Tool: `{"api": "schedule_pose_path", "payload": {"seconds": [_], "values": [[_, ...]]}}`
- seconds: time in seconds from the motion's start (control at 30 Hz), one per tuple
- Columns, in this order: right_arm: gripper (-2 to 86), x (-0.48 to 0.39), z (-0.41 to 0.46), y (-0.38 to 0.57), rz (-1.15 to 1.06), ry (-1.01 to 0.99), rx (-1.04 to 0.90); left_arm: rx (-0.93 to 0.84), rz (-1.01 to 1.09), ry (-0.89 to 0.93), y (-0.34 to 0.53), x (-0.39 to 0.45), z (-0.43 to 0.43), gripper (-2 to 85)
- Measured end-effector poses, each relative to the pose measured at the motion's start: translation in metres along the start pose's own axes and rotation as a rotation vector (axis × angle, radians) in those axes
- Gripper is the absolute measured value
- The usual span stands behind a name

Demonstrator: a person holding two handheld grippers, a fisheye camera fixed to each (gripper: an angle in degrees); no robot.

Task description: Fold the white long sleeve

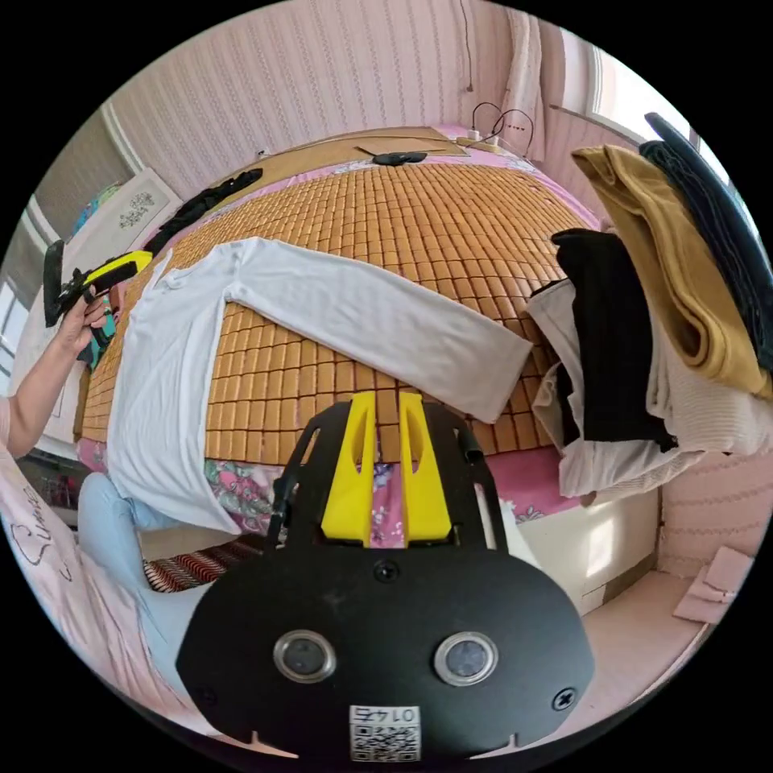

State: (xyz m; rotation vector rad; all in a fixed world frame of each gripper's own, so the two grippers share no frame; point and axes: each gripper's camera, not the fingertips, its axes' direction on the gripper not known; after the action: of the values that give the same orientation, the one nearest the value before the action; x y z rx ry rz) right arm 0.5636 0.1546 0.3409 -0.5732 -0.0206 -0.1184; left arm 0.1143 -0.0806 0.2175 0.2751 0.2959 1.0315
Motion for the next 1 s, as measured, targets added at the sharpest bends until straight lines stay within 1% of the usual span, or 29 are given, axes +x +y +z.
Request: {"api": "schedule_pose_path", "payload": {"seconds": [0.03,0.1,0.13,0.2,0.33,0.4,0.5,0.6,0.7,0.8,0.9,0.93,1.0], "values": [[6.0,-0.023,0.008,0.000,-0.043,-0.060,-0.050,-0.033,-0.015,-0.006,0.017,0.002,-0.005,4.4],[6.4,-0.052,0.019,-0.002,-0.077,-0.147,-0.097,-0.192,-0.133,-0.054,0.087,-0.001,-0.021,4.8],[6.6,-0.069,0.025,-0.006,-0.093,-0.215,-0.125,-0.228,-0.165,-0.065,0.104,-0.004,-0.025,4.9],[6.9,-0.090,0.035,-0.014,-0.120,-0.260,-0.189,-0.363,-0.317,-0.119,0.167,-0.020,-0.044,5.6],[7.5,-0.124,0.052,-0.033,-0.151,-0.217,-0.312,-0.434,-0.513,-0.145,0.235,-0.042,-0.074,6.4],[5.9,-0.133,0.054,-0.045,-0.154,-0.138,-0.335,-0.438,-0.608,-0.105,0.261,-0.057,-0.077,7.1],[3.3,-0.148,0.050,-0.066,-0.181,-0.099,-0.382,-0.457,-0.669,0.000,0.279,-0.071,-0.065,8.0],[0.5,-0.159,0.037,-0.084,-0.203,-0.077,-0.417,-0.476,-0.644,0.085,0.283,-0.070,-0.053,8.1],[-0.2,-0.165,0.037,-0.098,-0.197,-0.077,-0.487,-0.536,-0.550,0.030,0.287,-0.060,-0.041,7.7],[0.0,-0.175,0.038,-0.110,-0.203,-0.046,-0.518,-0.529,-0.516,0.018,0.288,-0.057,-0.042,7.3],[1.9,-0.187,0.032,-0.123,-0.208,-0.017,-0.529,-0.514,-0.511,0.035,0.291,-0.059,-0.050,7.4],[5.1,-0.192,0.032,-0.129,-0.206,-0.027,-0.552,-0.513,-0.510,0.037,0.292,-0.059,-0.053,7.4],[8.1,-0.199,0.037,-0.137,-0.217,-0.051,-0.599,-0.525,-0.516,0.051,0.299,-0.061,-0.058,7.7]]}}
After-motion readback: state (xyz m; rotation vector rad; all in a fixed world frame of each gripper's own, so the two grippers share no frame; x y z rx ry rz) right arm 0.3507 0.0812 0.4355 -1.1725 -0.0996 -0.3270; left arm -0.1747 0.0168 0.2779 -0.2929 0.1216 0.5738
